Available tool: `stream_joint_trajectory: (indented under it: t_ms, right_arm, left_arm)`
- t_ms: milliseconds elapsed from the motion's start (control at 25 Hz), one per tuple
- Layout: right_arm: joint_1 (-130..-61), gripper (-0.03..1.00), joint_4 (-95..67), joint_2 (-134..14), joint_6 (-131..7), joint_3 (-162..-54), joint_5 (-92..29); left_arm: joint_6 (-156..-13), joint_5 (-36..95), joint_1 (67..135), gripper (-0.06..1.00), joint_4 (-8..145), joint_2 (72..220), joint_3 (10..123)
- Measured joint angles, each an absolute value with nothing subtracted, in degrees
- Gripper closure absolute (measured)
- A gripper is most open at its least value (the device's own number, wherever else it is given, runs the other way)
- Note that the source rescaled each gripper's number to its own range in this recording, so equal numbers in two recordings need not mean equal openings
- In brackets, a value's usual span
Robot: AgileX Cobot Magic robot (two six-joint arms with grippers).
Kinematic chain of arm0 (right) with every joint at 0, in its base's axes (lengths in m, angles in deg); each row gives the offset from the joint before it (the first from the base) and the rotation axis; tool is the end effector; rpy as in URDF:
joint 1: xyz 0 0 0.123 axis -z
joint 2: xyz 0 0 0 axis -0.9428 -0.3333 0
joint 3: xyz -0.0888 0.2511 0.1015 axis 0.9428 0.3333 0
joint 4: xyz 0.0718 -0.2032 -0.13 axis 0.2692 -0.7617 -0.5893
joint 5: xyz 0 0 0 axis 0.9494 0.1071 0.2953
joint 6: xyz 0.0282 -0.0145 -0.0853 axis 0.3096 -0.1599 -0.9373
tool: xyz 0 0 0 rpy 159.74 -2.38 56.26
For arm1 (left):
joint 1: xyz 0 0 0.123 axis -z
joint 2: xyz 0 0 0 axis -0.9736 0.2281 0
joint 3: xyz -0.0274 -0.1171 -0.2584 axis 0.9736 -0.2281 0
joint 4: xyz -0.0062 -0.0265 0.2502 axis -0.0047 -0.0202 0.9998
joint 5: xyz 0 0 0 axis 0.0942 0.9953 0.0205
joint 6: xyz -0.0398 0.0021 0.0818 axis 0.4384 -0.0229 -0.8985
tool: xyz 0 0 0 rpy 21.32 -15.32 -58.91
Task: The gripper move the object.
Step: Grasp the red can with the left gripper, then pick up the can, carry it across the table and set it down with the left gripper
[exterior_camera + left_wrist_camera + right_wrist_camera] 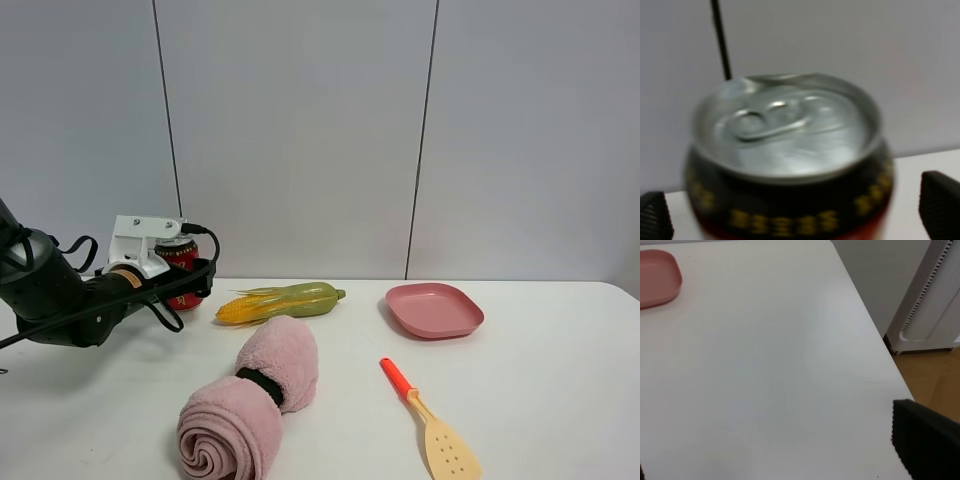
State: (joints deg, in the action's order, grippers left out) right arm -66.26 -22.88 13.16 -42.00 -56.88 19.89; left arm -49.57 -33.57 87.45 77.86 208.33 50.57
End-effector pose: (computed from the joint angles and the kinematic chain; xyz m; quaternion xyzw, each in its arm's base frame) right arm -0.0056 -0.0016 0.2785 0.0093 0.8512 -0.0462 0.5227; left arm 0.4320 -0.0751 0.0606 0.0284 0.7495 -0.0540 0.6591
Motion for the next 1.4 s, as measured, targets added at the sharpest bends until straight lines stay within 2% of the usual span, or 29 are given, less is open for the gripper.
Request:
stream_joint_trajectory:
  t_ms: [80,120,160,240,280,360,840,1160,1400]
  right_arm:
    - [-66.26,-0.03,-22.88,13.16,-42.0,-56.88,19.89]
    - [-66.26,-0.03,-22.88,13.16,-42.0,-56.88,19.89]
    - [-66.26,-0.03,-22.88,13.16,-42.0,-56.88,19.89]
    - [-66.26,-0.03,-22.88,13.16,-42.0,-56.88,19.89]
    - [-66.26,-0.03,-22.88,13.16,-42.0,-56.88,19.89]
    - [-66.26,-0.03,-22.88,13.16,-42.0,-56.88,19.89]
    - [-66.26,-0.03,-22.88,13.16,-42.0,-56.88,19.89]
    - [-66.26,-0.03,-22.88,13.16,-42.0,-56.88,19.89]
    - [-66.26,-0.03,-22.88,13.16,-42.0,-56.88,19.89]
  left_arm:
    - [-49.57,-33.57,86.85,0.08,77.92,208.33,50.57]
    - [-49.57,-33.57,86.48,0.2,77.92,208.33,50.57]
    - [-49.57,-33.63,86.28,0.38,78.06,208.39,50.62]
    - [-49.57,-33.63,86.02,0.82,78.31,208.44,50.63]
    - [-49.64,-33.63,85.95,0.94,78.24,208.44,50.63]
    - [-49.64,-33.63,85.83,0.92,78.32,208.44,50.63]
    - [-49.69,-30.93,85.78,0.92,80.78,206.65,50.55]
    - [-49.26,-22.94,85.78,0.92,87.91,195.35,50.16]
    - [-39.72,-22.37,87.48,0.92,91.47,186.19,47.95]
